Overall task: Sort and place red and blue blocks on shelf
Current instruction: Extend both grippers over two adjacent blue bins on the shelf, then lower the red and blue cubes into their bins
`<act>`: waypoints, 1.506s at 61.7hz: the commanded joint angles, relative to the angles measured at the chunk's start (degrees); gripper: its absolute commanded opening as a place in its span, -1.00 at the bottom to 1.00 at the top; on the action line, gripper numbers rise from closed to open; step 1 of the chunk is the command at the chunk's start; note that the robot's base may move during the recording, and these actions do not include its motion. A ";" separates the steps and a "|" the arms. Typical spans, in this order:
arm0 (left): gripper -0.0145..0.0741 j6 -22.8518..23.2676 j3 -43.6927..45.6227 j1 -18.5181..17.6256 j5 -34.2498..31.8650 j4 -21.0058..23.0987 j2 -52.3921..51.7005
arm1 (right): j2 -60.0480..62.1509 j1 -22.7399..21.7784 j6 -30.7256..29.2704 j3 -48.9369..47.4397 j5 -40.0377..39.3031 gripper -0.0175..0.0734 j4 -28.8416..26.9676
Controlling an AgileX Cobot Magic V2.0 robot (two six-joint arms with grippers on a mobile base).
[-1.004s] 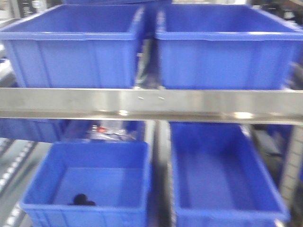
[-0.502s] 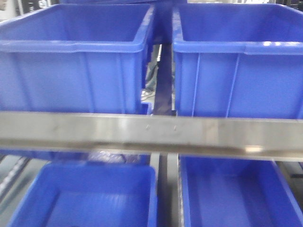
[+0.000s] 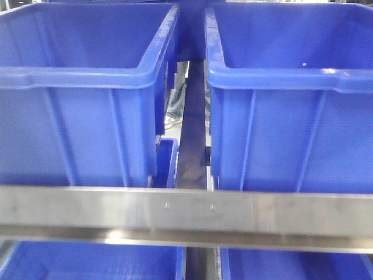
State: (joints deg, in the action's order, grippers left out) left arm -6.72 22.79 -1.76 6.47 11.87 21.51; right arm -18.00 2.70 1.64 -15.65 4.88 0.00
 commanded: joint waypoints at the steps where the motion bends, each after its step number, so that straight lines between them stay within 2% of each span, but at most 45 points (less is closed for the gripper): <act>1: -0.39 -0.10 1.81 0.00 -5.19 0.10 0.29 | -0.28 -0.42 -0.16 -1.64 -4.88 -0.52 0.32; 85: -0.39 -0.10 1.81 0.00 -5.05 0.10 0.29 | -0.28 -0.42 -0.16 -1.64 -5.18 -0.52 0.00; 93: -0.39 -0.10 1.81 0.00 -5.03 0.23 0.42 | -0.35 -0.28 -0.16 -2.39 -4.88 -0.58 0.00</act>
State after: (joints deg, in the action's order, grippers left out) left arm -6.72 22.79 -1.76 6.47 11.87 21.51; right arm -18.00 2.70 1.64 -15.65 4.64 0.00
